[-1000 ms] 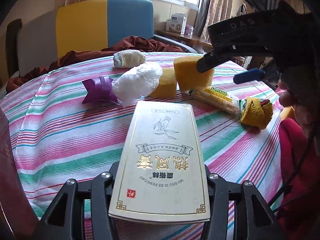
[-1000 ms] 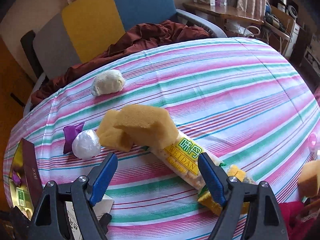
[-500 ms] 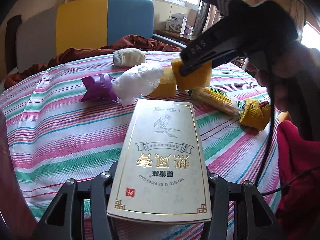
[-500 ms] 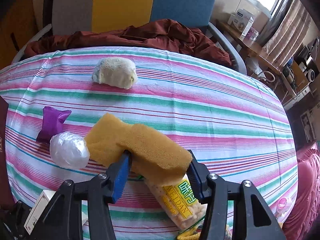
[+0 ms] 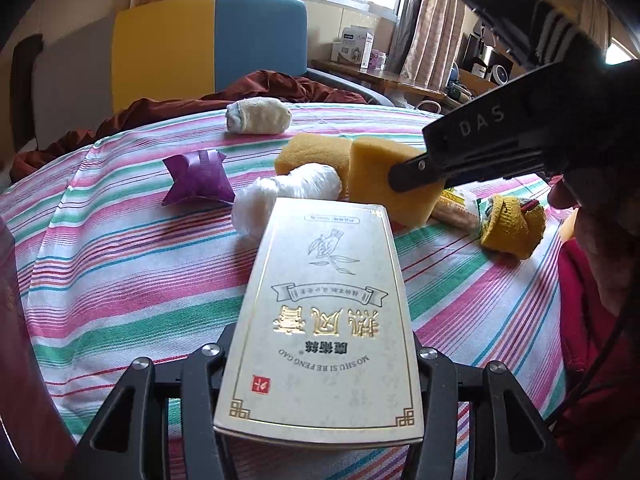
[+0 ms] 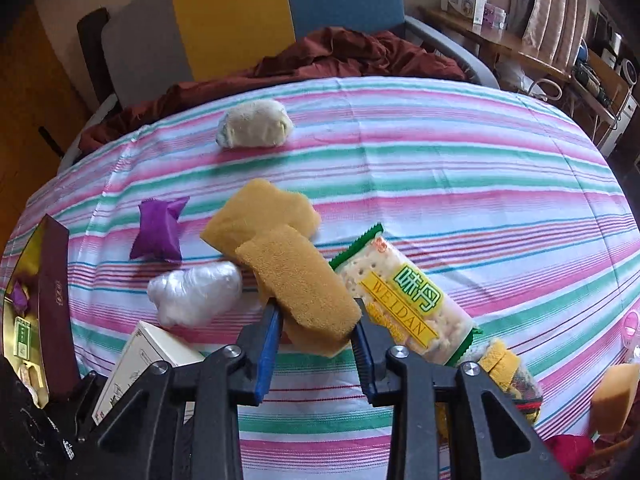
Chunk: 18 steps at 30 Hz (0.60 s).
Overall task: Organize objects
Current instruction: 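Lift the white tea box with the left gripper while the right gripper grasps a tan sponge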
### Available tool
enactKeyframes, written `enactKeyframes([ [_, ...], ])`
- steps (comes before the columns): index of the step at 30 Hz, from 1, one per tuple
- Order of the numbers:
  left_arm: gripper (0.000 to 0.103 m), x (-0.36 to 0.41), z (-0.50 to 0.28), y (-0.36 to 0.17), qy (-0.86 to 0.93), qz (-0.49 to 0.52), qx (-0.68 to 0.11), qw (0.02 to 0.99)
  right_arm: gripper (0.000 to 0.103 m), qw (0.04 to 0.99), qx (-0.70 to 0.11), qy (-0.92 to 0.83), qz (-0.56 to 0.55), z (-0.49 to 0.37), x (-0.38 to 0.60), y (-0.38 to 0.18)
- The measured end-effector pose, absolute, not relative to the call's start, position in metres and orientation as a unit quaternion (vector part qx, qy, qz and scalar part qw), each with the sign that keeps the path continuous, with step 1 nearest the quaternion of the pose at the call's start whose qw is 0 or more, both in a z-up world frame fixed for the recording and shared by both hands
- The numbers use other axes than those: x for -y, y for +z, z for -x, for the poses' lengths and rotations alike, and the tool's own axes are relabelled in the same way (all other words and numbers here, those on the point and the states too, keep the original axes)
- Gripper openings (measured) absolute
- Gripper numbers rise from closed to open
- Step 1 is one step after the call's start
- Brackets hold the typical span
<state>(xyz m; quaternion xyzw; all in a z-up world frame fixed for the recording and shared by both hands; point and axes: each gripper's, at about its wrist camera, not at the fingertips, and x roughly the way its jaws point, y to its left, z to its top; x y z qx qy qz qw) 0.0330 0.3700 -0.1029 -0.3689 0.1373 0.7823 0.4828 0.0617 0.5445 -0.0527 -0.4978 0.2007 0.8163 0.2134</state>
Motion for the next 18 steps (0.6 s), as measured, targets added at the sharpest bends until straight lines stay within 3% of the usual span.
enactKeyframes([
  [18,0.051,-0.347,-0.034,-0.084,0.793,0.388,-0.131,0.451,0.033,0.209,-0.211,0.817,0.493,-0.062,-0.551,-0.054],
])
